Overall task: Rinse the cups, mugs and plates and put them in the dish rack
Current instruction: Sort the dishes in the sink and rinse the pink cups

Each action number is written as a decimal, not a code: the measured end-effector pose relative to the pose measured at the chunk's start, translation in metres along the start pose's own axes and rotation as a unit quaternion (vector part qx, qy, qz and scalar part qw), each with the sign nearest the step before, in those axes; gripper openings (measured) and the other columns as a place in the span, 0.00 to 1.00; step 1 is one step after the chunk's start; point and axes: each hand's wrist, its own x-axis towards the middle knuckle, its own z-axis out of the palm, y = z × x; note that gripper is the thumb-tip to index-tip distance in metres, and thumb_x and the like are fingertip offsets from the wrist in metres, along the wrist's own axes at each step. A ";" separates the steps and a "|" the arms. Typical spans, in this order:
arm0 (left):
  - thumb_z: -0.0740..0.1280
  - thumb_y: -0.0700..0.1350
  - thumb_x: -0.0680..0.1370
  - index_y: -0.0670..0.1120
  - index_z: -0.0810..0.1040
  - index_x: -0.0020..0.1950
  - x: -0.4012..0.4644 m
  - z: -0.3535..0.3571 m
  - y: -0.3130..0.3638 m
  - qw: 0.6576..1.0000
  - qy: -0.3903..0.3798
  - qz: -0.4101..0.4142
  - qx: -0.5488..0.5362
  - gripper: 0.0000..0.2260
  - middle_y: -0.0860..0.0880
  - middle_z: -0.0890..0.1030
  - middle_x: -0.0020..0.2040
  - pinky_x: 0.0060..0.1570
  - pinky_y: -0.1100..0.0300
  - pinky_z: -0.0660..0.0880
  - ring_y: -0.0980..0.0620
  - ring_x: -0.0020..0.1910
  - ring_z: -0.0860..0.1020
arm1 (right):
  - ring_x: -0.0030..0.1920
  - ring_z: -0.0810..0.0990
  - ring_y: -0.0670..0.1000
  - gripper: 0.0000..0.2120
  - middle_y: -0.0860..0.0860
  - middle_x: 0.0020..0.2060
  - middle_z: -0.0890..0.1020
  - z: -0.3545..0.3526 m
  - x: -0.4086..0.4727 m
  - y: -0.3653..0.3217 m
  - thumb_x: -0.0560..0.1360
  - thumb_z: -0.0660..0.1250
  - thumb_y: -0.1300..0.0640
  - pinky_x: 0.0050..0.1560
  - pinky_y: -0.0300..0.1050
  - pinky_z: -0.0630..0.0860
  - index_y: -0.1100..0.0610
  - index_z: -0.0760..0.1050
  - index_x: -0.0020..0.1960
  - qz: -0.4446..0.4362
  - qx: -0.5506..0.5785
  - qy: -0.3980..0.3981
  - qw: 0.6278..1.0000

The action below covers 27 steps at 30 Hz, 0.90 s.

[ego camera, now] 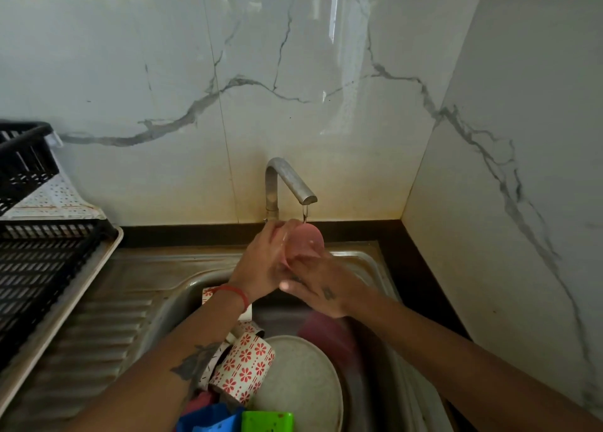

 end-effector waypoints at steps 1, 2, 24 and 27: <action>0.76 0.51 0.69 0.49 0.61 0.75 0.000 -0.002 0.000 1.000 -0.013 -0.004 0.011 0.38 0.45 0.64 0.71 0.64 0.49 0.73 0.45 0.66 0.70 | 0.74 0.60 0.51 0.27 0.52 0.73 0.66 -0.002 -0.003 0.008 0.81 0.46 0.41 0.76 0.50 0.50 0.52 0.57 0.76 -0.001 -0.080 -0.015 0.997; 0.76 0.50 0.70 0.49 0.61 0.75 -0.001 -0.002 0.001 1.000 -0.017 -0.004 0.012 0.38 0.46 0.64 0.72 0.65 0.50 0.72 0.45 0.67 0.70 | 0.75 0.59 0.50 0.28 0.52 0.73 0.66 0.000 -0.004 0.010 0.81 0.44 0.40 0.76 0.49 0.48 0.53 0.59 0.76 0.010 -0.090 0.001 0.996; 0.77 0.45 0.69 0.51 0.63 0.73 0.004 0.012 -0.002 0.994 0.065 -0.064 -0.062 0.37 0.48 0.74 0.67 0.60 0.50 0.75 0.46 0.65 0.73 | 0.52 0.79 0.56 0.12 0.58 0.52 0.81 0.008 0.013 -0.013 0.81 0.58 0.61 0.55 0.50 0.75 0.61 0.75 0.61 0.085 0.117 0.130 0.981; 0.78 0.49 0.68 0.53 0.62 0.73 0.005 0.003 -0.011 0.998 0.008 -0.051 -0.039 0.39 0.47 0.74 0.67 0.59 0.52 0.74 0.46 0.64 0.74 | 0.61 0.75 0.52 0.19 0.53 0.61 0.77 -0.008 0.009 0.004 0.83 0.51 0.48 0.66 0.47 0.68 0.55 0.70 0.68 0.010 -0.042 0.032 0.999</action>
